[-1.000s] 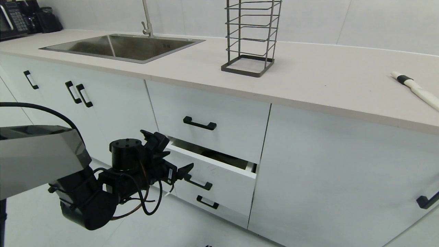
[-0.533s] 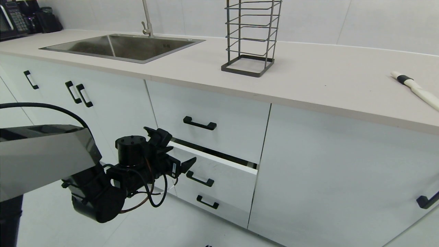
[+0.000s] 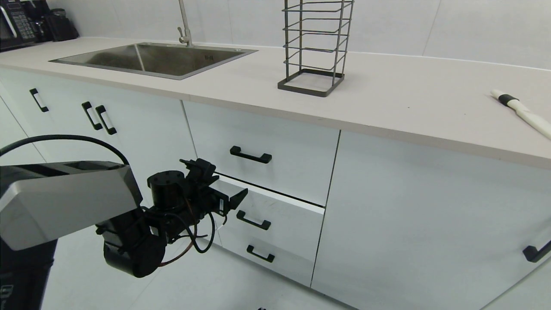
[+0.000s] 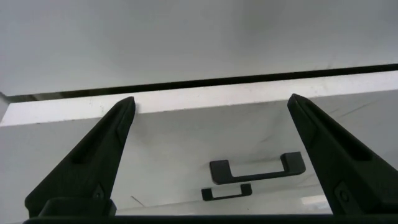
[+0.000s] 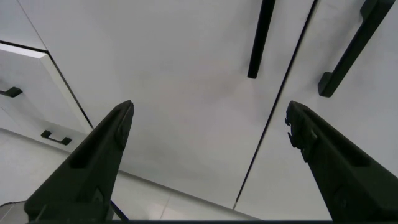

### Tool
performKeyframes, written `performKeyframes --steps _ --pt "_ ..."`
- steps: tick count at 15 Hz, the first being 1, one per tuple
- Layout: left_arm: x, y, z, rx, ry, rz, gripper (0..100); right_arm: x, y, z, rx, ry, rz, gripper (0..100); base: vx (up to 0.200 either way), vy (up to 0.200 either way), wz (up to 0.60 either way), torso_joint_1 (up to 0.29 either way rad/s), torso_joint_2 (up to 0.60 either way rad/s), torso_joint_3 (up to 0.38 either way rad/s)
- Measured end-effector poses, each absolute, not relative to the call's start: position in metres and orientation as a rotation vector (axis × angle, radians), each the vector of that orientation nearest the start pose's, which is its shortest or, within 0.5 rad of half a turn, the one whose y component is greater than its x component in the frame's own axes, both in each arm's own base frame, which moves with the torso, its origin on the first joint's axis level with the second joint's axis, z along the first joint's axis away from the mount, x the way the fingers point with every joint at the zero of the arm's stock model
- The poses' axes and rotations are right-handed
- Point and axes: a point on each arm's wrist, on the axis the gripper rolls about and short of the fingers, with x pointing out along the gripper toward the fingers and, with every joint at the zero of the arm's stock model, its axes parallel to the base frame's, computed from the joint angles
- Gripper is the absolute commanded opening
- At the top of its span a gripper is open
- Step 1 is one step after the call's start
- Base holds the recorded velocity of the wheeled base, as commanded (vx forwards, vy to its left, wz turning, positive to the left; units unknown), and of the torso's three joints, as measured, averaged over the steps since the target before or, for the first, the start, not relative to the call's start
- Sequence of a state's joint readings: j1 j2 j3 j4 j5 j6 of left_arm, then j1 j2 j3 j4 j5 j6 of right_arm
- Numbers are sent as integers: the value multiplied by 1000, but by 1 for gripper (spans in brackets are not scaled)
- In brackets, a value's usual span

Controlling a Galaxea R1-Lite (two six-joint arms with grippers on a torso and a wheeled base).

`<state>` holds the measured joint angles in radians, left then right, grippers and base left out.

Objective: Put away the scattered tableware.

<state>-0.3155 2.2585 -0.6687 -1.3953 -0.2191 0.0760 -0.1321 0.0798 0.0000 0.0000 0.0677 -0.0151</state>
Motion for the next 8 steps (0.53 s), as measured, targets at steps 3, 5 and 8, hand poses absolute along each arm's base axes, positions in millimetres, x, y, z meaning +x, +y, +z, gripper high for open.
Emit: performKeyframes --steps 3,5,8 --pt "341 -118 37 82 144 -544 100 -16 4 77 -7 80 -64 100 0 0 0 0 0 0" --pt "330 -122 38 83 133 -565 100 -16 4 77 -7 80 -63 100 0 0 0 0 0 0" --pt "320 -122 34 85 166 -576 100 -16 4 77 -7 80 -64 100 0 0 0 0 0 0"
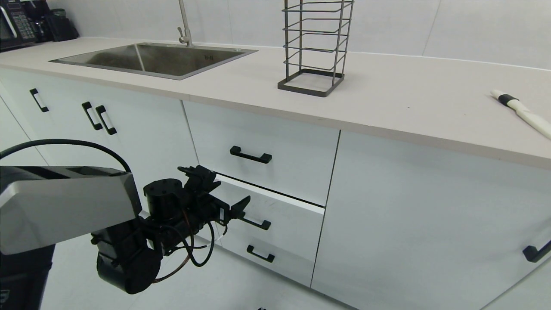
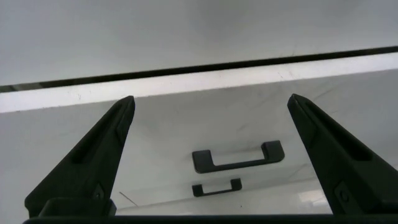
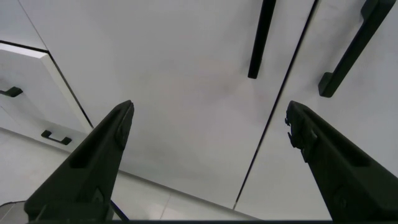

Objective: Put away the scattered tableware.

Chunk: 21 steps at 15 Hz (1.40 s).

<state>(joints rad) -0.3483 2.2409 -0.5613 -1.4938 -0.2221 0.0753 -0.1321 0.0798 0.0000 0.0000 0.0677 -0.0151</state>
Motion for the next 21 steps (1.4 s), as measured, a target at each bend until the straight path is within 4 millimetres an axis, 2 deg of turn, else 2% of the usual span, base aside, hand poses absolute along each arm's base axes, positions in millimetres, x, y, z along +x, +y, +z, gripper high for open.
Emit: performKeyframes --steps 8,14,17,21 --pt "345 -121 19 81 155 -550 100 -16 4 77 -7 80 -64 100 0 0 0 0 0 0" --pt "345 -121 16 71 164 -548 100 -16 4 77 -7 80 -64 100 0 0 0 0 0 0" --pt "336 -122 17 72 180 -560 100 -16 4 77 -7 80 -64 100 0 0 0 0 0 0" --pt "297 -120 34 79 221 -596 100 -16 4 77 -7 80 -64 100 0 0 0 0 0 0"
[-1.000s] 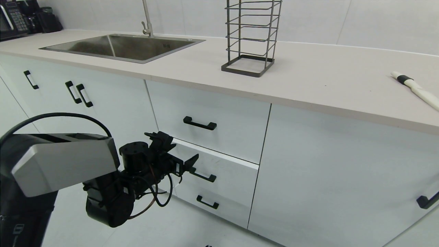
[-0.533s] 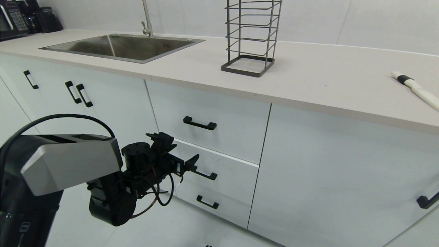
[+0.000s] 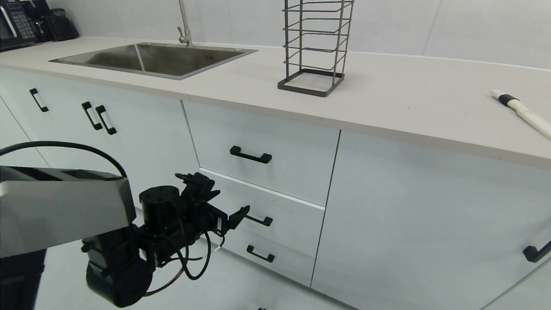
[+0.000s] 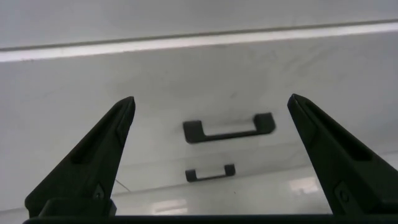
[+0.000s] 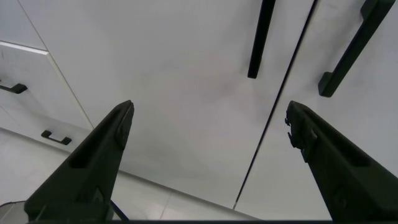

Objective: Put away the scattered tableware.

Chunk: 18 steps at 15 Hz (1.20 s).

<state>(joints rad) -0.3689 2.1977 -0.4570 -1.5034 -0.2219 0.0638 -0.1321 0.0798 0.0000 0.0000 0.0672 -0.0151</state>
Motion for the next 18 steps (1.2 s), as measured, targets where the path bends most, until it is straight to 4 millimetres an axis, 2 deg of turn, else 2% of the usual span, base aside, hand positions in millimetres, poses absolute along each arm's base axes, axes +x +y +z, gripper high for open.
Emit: performKeyframes --steps 2,5,7,10,14,18 --pt "274 -114 49 80 222 -604 100 -16 4 77 -7 80 -64 100 0 0 0 0 0 0" --pt "230 -97 83 77 171 -605 100 -16 4 77 -7 80 -64 100 0 0 0 0 0 0" --pt "197 -81 103 72 125 -591 100 -16 4 77 -7 80 -63 100 0 0 0 0 0 0" --pt "161 -56 129 65 30 -528 100 -16 4 77 -7 80 -63 100 0 0 0 0 0 0" --pt "116 -33 148 32 -30 -453 100 -16 4 77 -7 80 -63 100 0 0 0 0 0 0" --pt "61 -15 145 14 -36 -376 100 -16 4 77 -7 80 -63 100 0 0 0 0 0 0"
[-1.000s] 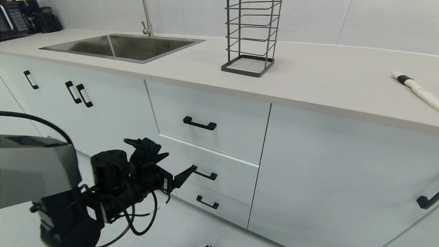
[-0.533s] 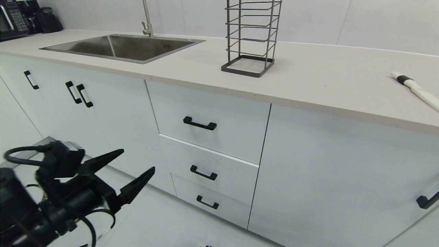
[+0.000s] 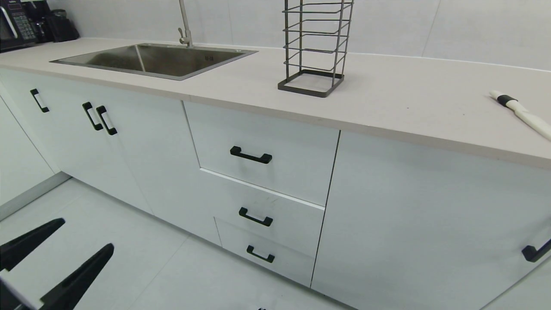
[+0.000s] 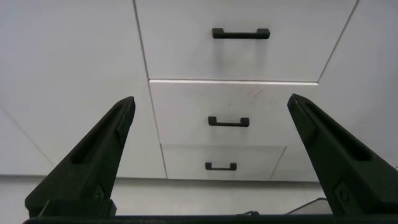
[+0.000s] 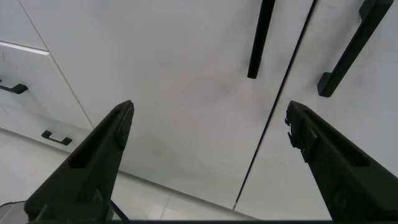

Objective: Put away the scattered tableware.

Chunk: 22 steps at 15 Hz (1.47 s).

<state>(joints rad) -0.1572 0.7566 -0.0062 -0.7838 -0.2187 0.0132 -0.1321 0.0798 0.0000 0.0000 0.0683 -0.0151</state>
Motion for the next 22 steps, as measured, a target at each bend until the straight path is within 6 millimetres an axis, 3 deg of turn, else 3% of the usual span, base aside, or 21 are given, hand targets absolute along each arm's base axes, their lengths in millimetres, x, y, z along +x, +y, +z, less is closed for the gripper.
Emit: performKeyframes --steps 4,6,12,15,22 --pt "7 -6 113 9 80 -306 100 -16 4 77 -7 80 -64 100 0 0 0 0 0 0" --pt "-9 -4 96 38 81 -277 100 -16 4 77 -7 80 -64 100 0 0 0 0 0 0" --pt "-21 -1 77 4 19 -41 100 -16 4 77 -4 80 -64 100 0 0 0 0 0 0" --pt "-23 -1 76 -7 -3 -33 100 -16 4 77 -4 80 -64 100 0 0 0 0 0 0" --pt "-23 -1 76 -25 -7 -37 100 -16 4 77 -5 80 -64 100 0 0 -514 1 3 2"
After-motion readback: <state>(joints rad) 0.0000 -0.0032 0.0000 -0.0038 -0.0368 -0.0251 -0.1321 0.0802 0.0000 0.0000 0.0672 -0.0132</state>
